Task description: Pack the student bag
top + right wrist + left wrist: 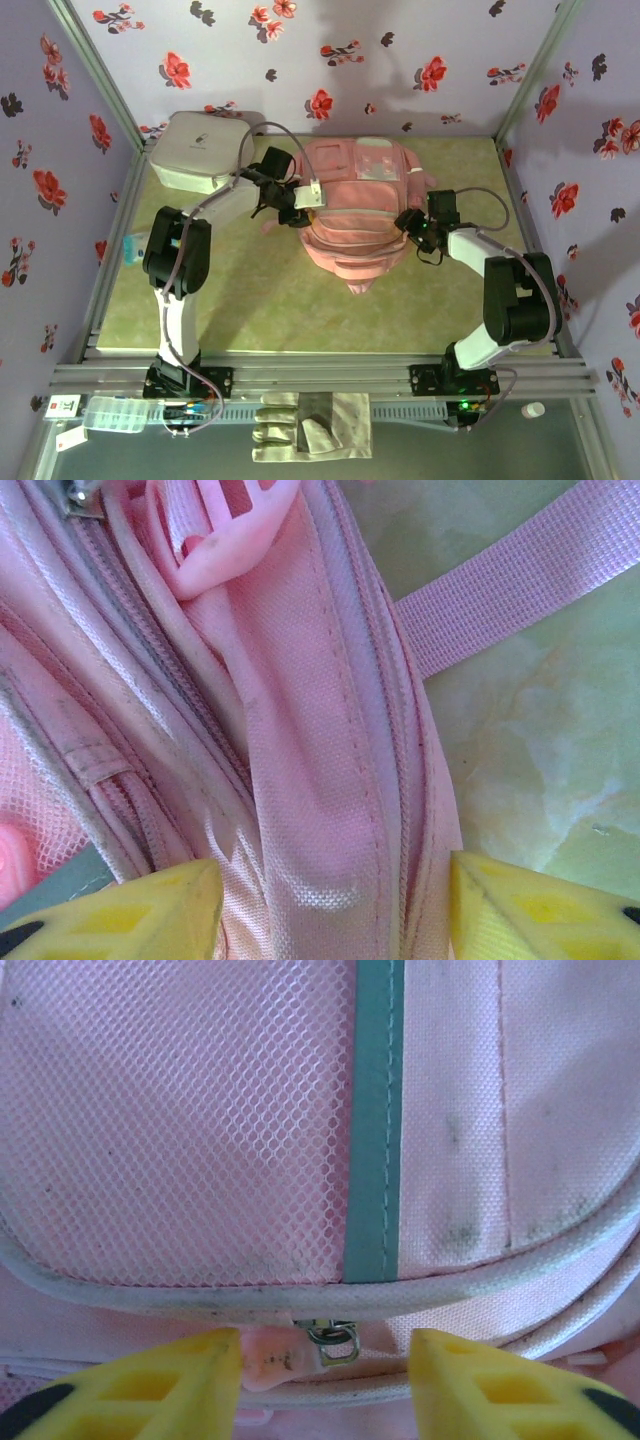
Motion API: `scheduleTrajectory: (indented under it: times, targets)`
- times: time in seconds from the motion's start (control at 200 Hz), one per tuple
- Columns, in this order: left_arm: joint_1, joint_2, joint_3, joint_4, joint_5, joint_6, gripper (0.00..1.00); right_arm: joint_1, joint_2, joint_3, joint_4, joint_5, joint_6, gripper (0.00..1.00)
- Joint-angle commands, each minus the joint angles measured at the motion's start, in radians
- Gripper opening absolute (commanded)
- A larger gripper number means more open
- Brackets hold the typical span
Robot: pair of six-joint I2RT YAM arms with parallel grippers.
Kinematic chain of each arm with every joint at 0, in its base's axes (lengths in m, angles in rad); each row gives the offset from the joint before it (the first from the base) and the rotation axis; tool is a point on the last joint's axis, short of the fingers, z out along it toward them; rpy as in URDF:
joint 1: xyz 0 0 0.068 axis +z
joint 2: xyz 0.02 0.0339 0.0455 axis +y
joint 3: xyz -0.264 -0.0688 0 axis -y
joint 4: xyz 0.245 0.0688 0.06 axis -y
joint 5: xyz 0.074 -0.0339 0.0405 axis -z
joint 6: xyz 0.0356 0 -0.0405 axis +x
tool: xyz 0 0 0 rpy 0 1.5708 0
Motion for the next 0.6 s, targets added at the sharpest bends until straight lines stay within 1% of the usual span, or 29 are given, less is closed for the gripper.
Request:
scheduleTrajectory:
  times: [0.0,0.11,0.21,0.265,0.35,0.43,0.525,0.595]
  targets:
    - [0.009,0.001,0.021,0.007,0.031,0.006,0.37,-0.005,-0.034,-0.009,0.042,-0.013,-0.008,0.59]
    - [0.009,-0.011,-0.011,0.033,0.031,-0.009,0.27,-0.005,-0.058,-0.029,0.029,-0.009,-0.008,0.60]
    - [0.008,-0.032,-0.036,0.040,0.046,-0.027,0.20,-0.005,-0.090,-0.051,0.019,-0.012,-0.004,0.60]
    - [0.008,-0.044,-0.053,0.051,0.045,-0.035,0.14,-0.004,-0.108,-0.068,0.019,-0.020,0.006,0.62]
    - [0.006,-0.055,-0.083,0.063,0.045,-0.045,0.06,-0.003,-0.136,-0.102,0.035,-0.053,0.034,0.63]
    - [0.004,-0.066,-0.106,0.069,0.046,-0.055,0.00,0.001,-0.164,-0.140,0.049,-0.093,0.066,0.64]
    - [0.000,-0.086,-0.134,0.087,0.045,-0.078,0.00,0.025,-0.207,-0.188,0.054,-0.113,0.113,0.65]
    - [-0.004,-0.101,-0.156,0.107,0.046,-0.092,0.00,0.061,-0.234,-0.226,0.068,-0.111,0.151,0.65]
